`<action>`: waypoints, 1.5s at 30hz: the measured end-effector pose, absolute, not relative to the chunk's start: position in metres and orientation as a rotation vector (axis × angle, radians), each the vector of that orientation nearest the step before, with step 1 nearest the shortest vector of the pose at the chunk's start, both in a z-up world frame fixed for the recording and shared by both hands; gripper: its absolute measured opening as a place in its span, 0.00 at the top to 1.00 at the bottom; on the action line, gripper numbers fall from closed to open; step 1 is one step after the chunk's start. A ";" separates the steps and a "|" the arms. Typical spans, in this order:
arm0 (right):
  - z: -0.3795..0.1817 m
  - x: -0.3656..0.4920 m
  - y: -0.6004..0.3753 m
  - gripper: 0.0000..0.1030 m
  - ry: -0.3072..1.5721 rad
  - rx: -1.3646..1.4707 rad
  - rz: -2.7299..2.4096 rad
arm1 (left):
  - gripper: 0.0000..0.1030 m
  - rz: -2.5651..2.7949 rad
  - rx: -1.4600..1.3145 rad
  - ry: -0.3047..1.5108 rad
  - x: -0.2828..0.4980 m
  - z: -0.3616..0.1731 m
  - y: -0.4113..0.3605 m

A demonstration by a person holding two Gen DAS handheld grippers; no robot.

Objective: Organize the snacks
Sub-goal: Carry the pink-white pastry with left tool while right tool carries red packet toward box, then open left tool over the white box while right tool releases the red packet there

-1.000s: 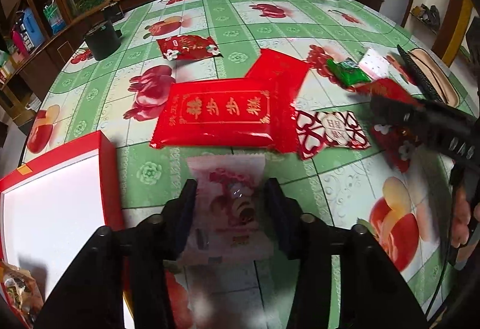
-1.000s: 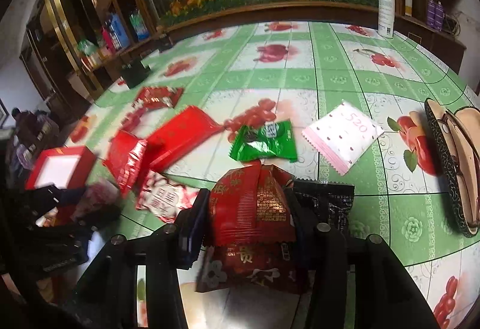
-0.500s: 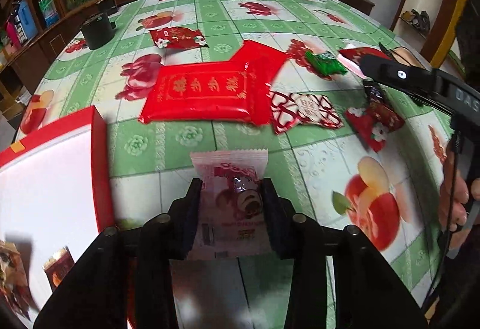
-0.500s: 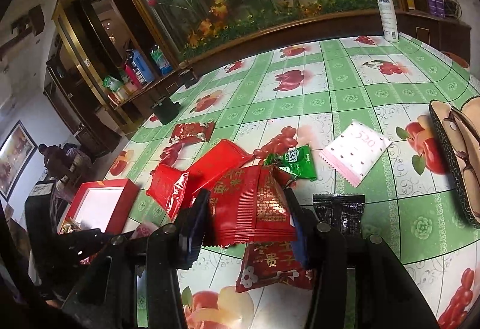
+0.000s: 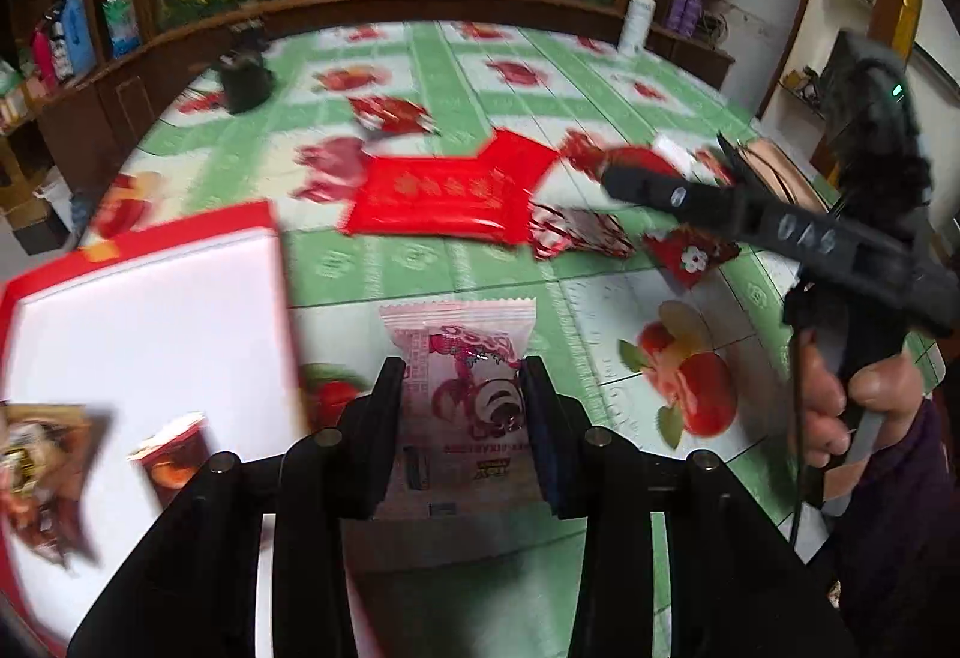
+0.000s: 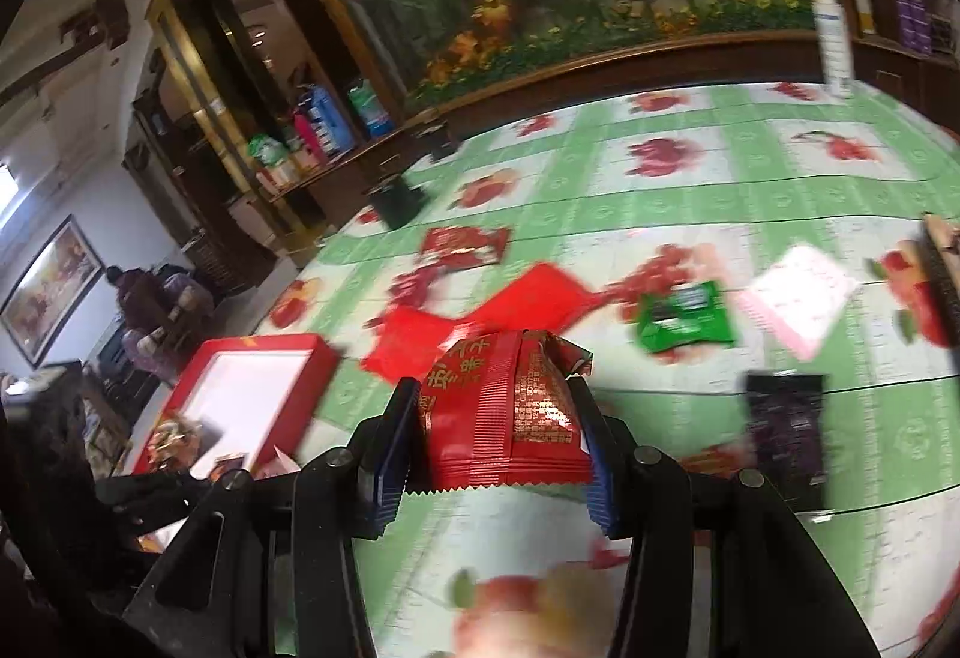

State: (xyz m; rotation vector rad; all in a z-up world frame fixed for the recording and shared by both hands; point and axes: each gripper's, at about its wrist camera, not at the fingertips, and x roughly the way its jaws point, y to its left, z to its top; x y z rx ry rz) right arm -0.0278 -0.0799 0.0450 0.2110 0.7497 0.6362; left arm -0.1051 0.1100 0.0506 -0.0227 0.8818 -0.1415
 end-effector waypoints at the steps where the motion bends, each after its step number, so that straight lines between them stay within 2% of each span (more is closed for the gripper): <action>1: 0.045 -0.030 -0.072 0.53 0.753 0.205 0.649 | 0.65 -0.129 -0.024 0.874 -0.108 0.053 0.116; 13: 0.035 -0.072 0.064 0.53 0.804 0.082 0.888 | 0.65 0.159 -0.108 0.859 -0.152 0.047 0.232; 26: 0.021 -0.103 0.155 0.51 0.858 -0.035 1.004 | 0.65 0.232 -0.129 0.872 -0.169 0.037 0.265; 33: 0.028 -0.096 0.146 0.47 0.860 0.000 0.985 | 0.64 0.254 -0.127 0.878 -0.169 0.038 0.265; 34: 0.029 -0.095 0.142 0.47 0.853 0.011 0.981 | 0.62 0.256 -0.122 0.878 -0.169 0.039 0.263; 36: 0.034 -0.087 0.130 0.47 0.836 0.051 0.964 | 0.51 0.260 -0.109 0.878 -0.168 0.041 0.259; 41: 0.041 -0.067 0.097 0.47 0.816 0.126 0.888 | 0.37 0.251 -0.047 0.847 -0.164 0.053 0.242; 45: 0.048 -0.056 0.060 0.47 0.793 0.157 0.815 | 0.35 0.215 -0.021 0.848 -0.156 0.058 0.224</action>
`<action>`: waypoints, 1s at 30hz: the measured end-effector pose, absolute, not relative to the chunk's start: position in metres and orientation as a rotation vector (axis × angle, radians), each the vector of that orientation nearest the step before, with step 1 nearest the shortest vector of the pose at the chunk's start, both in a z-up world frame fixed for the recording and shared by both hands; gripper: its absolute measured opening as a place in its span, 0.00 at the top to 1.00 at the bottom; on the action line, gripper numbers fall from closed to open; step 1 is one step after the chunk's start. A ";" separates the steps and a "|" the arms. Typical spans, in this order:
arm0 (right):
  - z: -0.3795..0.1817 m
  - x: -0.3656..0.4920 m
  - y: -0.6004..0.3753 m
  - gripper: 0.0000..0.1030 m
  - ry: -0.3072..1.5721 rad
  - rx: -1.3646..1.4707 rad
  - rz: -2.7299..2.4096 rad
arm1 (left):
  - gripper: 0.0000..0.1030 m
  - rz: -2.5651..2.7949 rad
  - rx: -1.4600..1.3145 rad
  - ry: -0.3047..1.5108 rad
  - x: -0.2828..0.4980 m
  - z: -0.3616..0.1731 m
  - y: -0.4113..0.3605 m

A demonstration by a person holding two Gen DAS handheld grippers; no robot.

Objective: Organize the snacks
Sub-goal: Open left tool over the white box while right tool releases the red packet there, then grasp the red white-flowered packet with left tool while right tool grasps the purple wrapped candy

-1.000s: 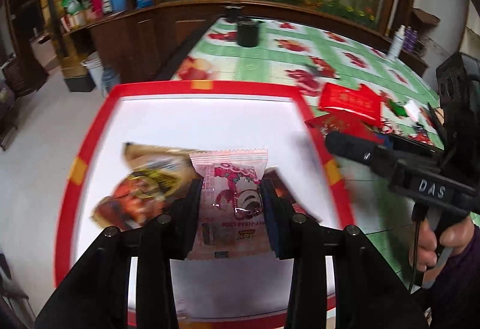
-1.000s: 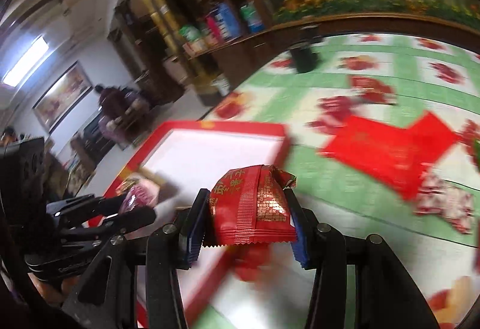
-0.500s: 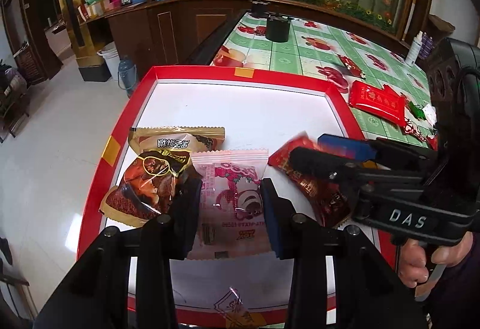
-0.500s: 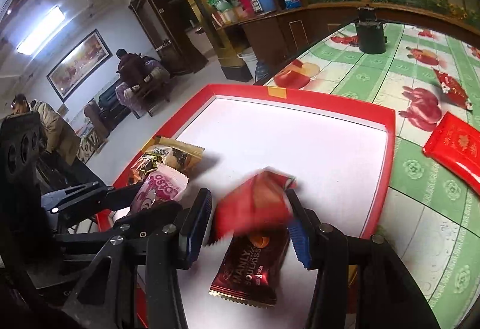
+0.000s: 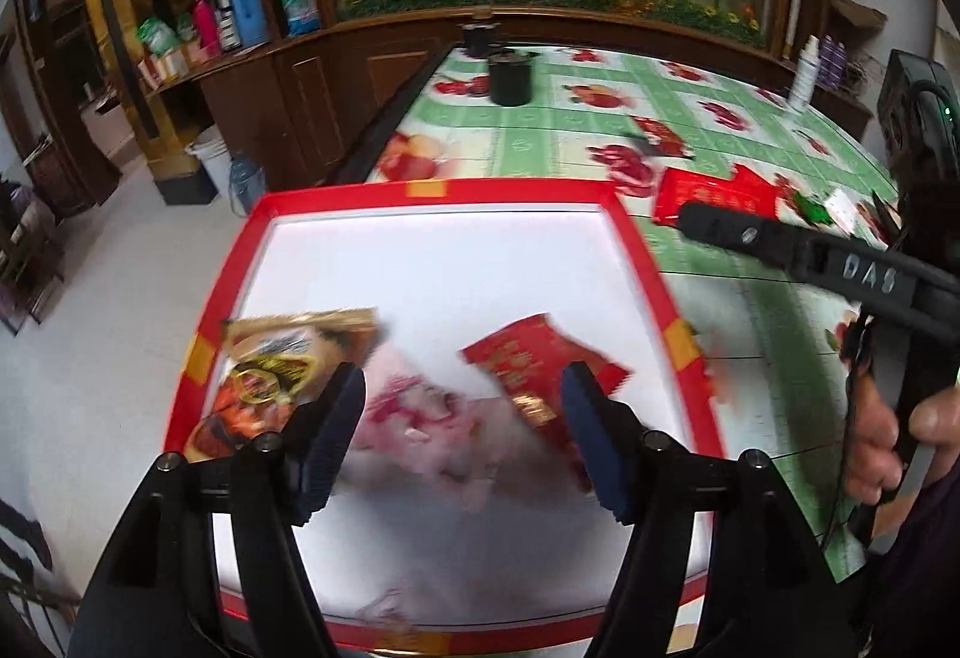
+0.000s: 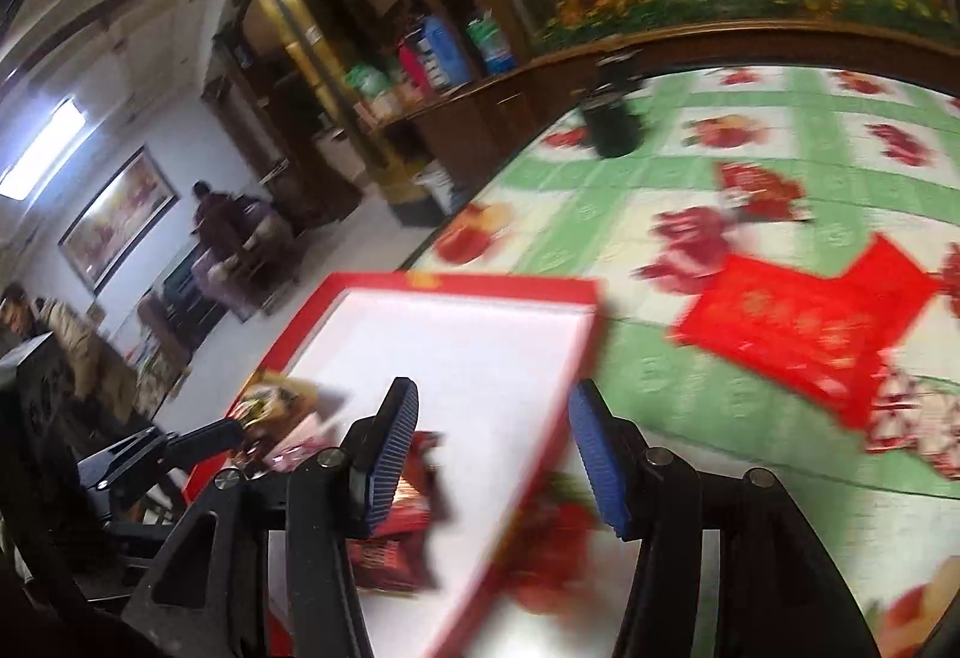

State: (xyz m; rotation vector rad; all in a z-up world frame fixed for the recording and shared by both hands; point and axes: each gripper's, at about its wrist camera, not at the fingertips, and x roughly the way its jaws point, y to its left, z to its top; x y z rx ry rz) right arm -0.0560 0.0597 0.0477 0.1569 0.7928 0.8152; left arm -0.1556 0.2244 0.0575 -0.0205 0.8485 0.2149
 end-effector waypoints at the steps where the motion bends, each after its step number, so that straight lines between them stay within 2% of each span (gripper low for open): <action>1: 0.050 -0.053 0.047 0.47 0.783 0.165 0.795 | 0.35 0.200 -0.009 0.853 -0.151 0.058 0.217; 8: 0.056 -0.029 -0.073 0.42 0.728 0.250 0.577 | 0.35 0.081 0.079 0.878 -0.126 0.055 0.160; 18: 0.047 -0.021 -0.217 0.41 0.713 0.294 0.275 | 0.35 -0.078 0.202 0.911 -0.099 0.048 0.081; 22: 0.043 -0.017 -0.227 0.41 0.722 0.307 0.248 | 0.35 -0.165 0.268 0.898 -0.089 0.048 0.040; 30: 0.025 0.000 -0.178 0.43 0.804 0.088 0.225 | 0.35 -0.240 0.304 0.914 -0.089 0.038 0.007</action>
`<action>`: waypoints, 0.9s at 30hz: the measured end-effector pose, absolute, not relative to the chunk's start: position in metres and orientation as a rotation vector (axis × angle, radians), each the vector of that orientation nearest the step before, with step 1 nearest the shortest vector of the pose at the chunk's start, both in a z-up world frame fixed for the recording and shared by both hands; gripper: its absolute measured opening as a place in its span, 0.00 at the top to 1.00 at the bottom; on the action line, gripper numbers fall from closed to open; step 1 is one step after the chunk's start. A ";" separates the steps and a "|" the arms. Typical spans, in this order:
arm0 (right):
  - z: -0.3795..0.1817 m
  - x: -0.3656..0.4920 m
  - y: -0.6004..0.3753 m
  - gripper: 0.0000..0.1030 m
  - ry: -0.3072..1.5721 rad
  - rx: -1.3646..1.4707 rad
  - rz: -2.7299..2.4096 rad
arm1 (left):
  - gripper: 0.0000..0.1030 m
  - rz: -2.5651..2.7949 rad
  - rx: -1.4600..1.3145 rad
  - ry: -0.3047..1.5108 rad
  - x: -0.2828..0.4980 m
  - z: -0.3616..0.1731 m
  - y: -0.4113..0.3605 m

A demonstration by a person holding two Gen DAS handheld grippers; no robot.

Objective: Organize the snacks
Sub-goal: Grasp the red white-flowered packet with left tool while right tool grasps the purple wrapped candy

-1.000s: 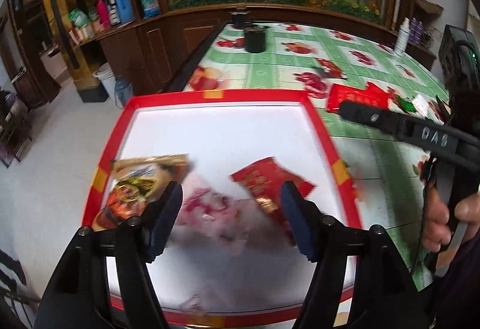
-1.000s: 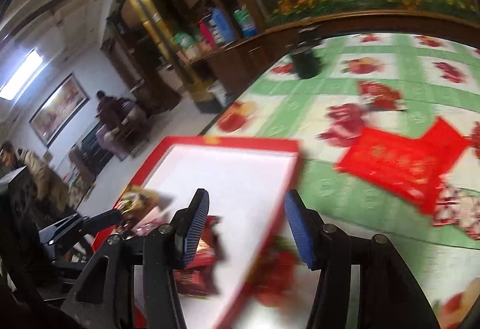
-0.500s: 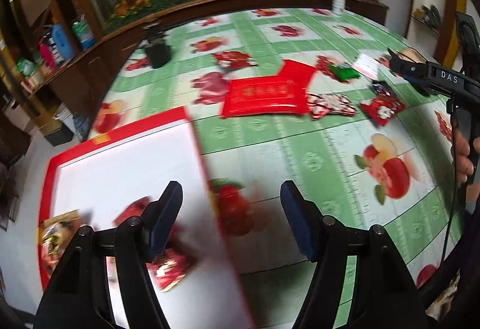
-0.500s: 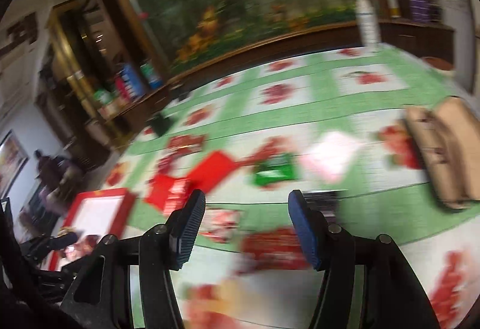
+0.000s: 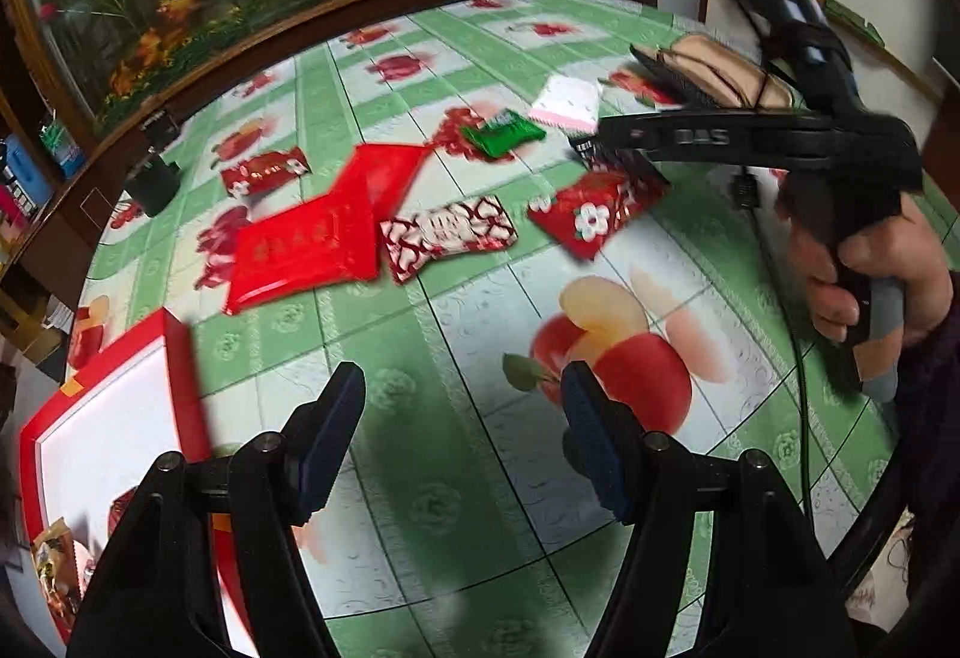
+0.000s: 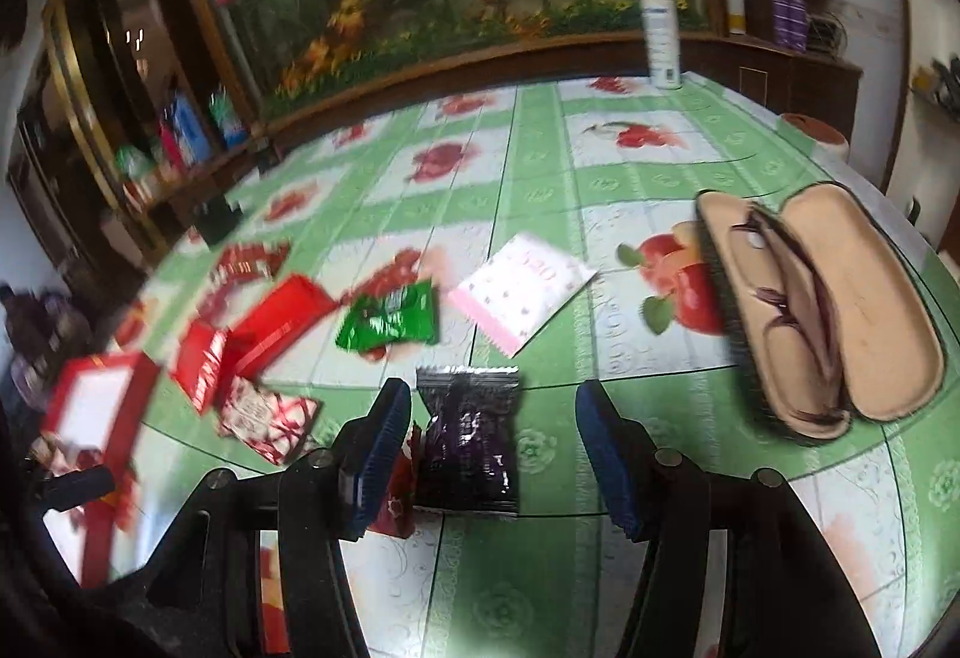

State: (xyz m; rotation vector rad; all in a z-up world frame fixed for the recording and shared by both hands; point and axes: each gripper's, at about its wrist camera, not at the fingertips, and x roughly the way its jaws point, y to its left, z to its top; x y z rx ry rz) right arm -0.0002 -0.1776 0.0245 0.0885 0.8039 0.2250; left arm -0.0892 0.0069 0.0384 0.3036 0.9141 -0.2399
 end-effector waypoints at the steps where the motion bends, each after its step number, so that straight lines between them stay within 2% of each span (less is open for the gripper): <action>1: 0.021 0.003 -0.173 0.43 0.820 0.071 0.220 | 0.35 -0.237 0.304 0.917 -0.088 0.037 0.006; 5: 0.009 0.008 -0.156 0.45 0.865 -0.035 0.198 | 0.35 -0.249 0.290 0.922 -0.083 0.040 0.004; 7: 0.008 0.006 -0.150 0.55 0.868 -0.087 0.198 | 0.35 -0.271 0.306 0.912 -0.079 0.043 -0.001; 8: 0.009 0.004 -0.150 0.67 0.863 -0.091 0.198 | 0.35 -0.282 0.320 0.903 -0.075 0.045 -0.005; 11: 0.011 0.002 -0.165 0.72 0.865 -0.066 0.150 | 0.35 -0.312 0.357 0.876 -0.063 0.049 -0.018; 17: 0.016 0.012 -0.226 0.73 0.897 0.221 0.074 | 0.35 -0.328 0.296 0.916 -0.024 0.046 -0.044; 22: 0.016 0.012 -0.240 0.73 0.911 0.300 0.074 | 0.35 -0.350 0.406 0.906 -0.004 0.034 -0.069; 27: 0.017 0.011 -0.244 0.73 0.911 0.339 0.082 | 0.35 -0.401 0.494 0.978 0.016 0.017 -0.078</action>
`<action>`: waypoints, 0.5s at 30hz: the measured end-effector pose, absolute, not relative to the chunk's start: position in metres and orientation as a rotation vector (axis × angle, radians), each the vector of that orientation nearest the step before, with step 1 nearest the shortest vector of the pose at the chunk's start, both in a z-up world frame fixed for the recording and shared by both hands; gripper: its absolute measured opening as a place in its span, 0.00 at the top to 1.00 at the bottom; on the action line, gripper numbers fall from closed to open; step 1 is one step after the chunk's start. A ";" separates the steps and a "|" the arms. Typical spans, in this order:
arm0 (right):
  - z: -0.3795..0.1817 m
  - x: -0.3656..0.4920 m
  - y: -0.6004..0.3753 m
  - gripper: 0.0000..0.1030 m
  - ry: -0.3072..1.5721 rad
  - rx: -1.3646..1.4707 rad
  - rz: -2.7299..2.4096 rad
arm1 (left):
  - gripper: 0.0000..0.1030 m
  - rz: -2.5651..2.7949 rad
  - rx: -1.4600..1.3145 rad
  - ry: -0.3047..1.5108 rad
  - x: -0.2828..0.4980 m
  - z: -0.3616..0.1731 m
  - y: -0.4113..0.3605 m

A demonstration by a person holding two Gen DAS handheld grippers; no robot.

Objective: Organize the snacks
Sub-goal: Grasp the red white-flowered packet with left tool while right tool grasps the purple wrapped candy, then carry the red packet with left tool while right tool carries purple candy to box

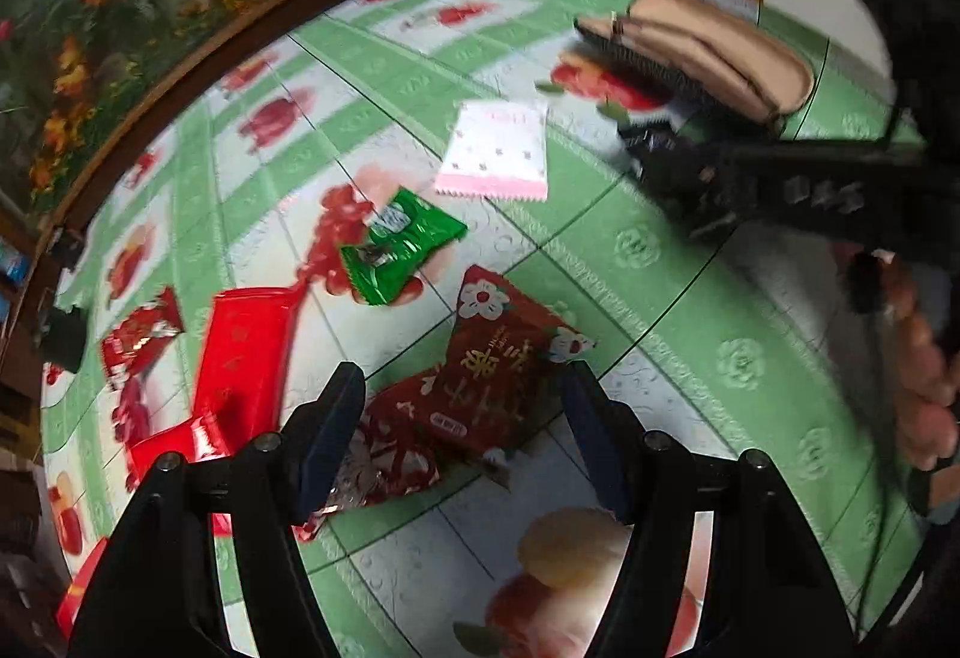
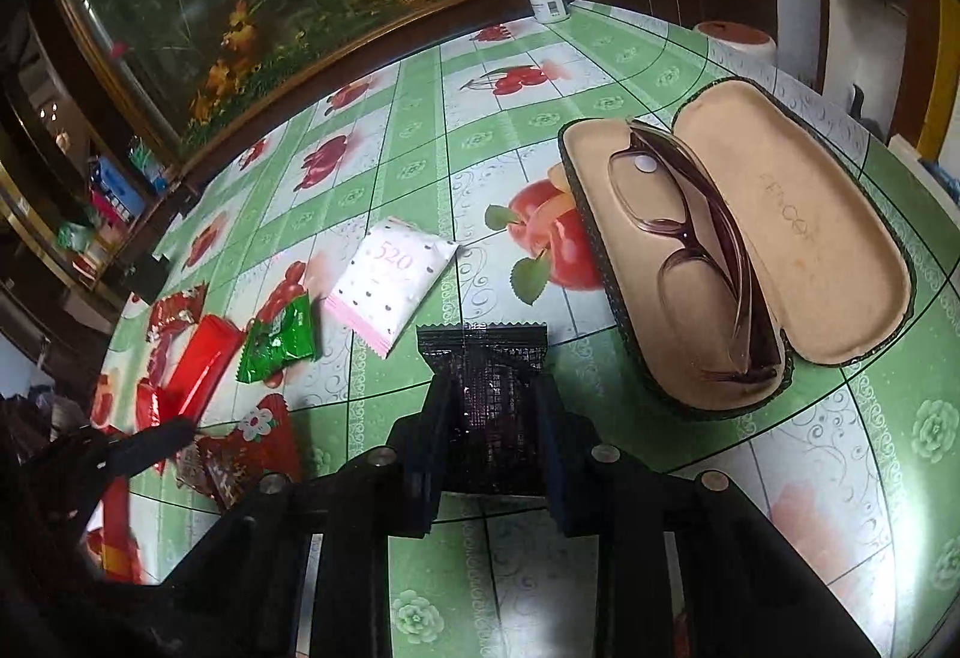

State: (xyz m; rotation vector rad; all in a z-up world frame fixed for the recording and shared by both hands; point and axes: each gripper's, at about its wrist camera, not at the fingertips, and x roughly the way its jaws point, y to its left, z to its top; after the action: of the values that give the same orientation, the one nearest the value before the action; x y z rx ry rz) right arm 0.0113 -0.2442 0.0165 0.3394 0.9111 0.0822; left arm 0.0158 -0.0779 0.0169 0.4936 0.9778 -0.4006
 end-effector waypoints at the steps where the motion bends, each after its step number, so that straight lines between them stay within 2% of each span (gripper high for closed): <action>1: 0.017 0.011 -0.245 0.73 0.910 0.342 0.084 | 0.36 -0.419 0.485 0.980 0.017 0.015 -0.078; 2: 0.017 0.011 -0.244 0.73 0.910 0.342 0.085 | 0.43 -0.434 0.471 0.977 0.019 0.016 -0.077; 3: 0.017 0.011 -0.244 0.73 0.909 0.342 0.085 | 0.55 -0.451 0.453 0.981 0.020 0.016 -0.077; 15: 0.022 0.008 -0.230 0.73 0.877 0.323 0.146 | 0.59 -0.445 0.319 0.907 -0.010 0.028 -0.065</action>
State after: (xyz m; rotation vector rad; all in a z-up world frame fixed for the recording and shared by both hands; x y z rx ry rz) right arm 0.0079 -0.2300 0.0224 0.3231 0.8773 0.1458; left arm -0.0102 -0.0652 0.0282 0.3188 0.9070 -0.4451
